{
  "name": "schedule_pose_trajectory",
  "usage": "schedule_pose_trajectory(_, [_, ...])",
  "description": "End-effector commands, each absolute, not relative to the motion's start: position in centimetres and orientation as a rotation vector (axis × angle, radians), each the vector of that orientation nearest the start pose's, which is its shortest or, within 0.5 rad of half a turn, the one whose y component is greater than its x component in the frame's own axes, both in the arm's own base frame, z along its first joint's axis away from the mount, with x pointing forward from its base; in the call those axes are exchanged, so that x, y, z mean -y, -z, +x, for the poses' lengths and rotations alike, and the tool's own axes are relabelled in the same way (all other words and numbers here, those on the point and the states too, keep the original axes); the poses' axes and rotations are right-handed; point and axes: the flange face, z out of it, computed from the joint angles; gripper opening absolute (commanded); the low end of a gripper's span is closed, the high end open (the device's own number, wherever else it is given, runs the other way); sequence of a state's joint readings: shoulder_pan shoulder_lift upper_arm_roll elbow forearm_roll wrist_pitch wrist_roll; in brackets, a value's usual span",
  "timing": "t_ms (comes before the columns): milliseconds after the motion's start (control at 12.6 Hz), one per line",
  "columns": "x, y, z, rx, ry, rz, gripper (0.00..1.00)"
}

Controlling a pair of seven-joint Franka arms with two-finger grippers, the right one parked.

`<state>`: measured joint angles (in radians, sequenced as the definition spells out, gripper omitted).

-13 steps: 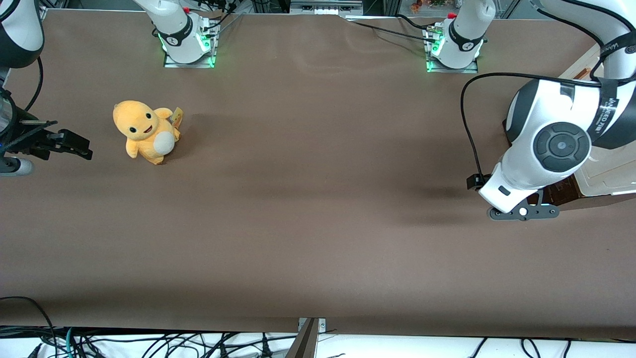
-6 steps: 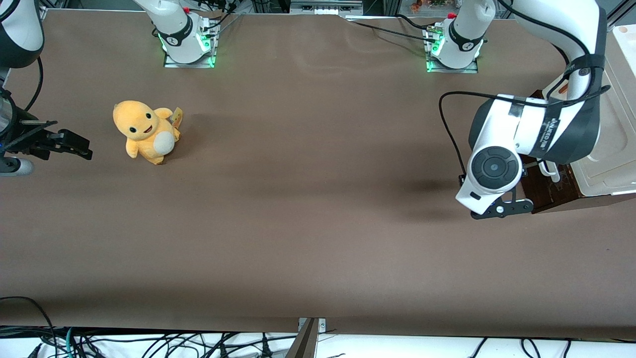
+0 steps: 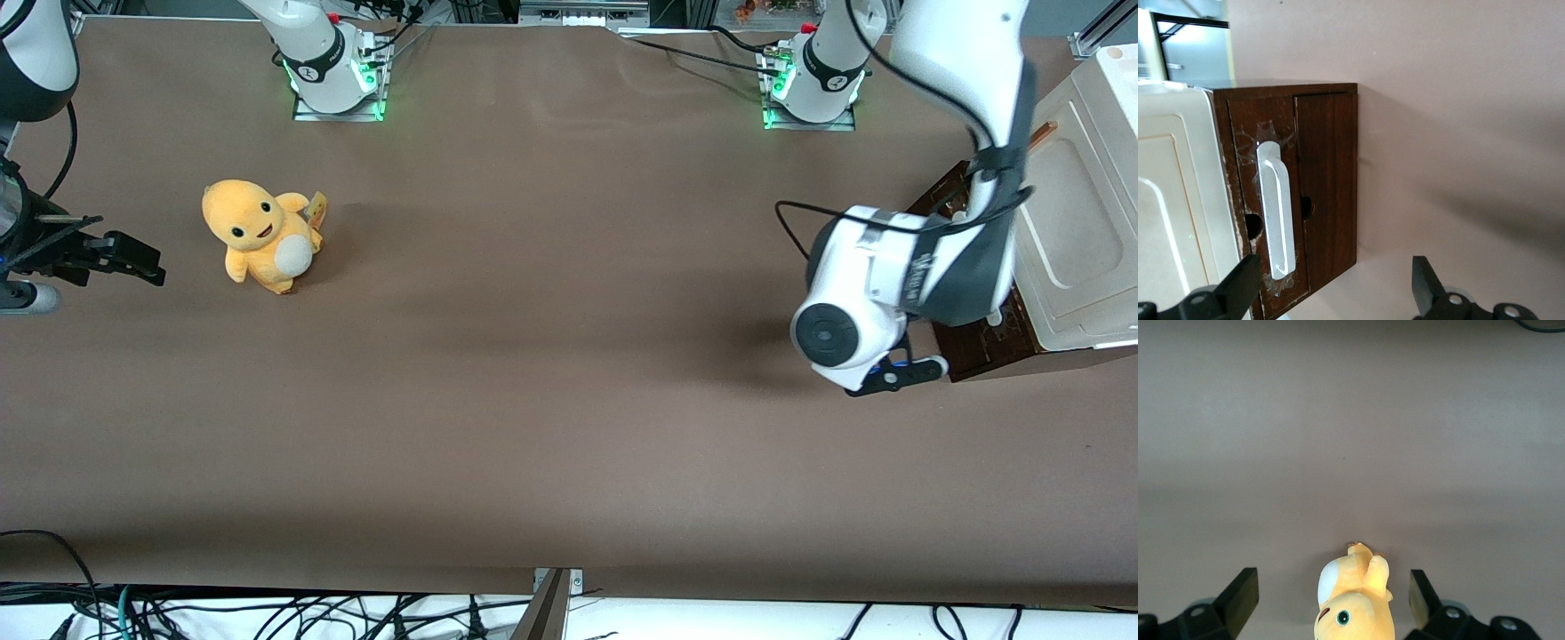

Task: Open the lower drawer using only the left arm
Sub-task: 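Swing the left gripper around to face the lower drawer's white handle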

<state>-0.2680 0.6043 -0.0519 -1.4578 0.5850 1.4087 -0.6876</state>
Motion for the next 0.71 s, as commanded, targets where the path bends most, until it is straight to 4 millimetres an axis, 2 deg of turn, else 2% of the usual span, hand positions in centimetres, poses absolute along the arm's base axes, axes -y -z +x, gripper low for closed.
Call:
schedule_pose_trajectory(0, [14.3,-28.8,61.5,0.327,-0.317,-2.194,1.0])
schedule_pose_trajectory(238, [13.7,-25.6,60.5,0.309,-0.271,-2.058,1.0])
schedule_pose_trajectory(635, [11.5,-21.9,58.8,0.226,-0.262,-1.919,1.0])
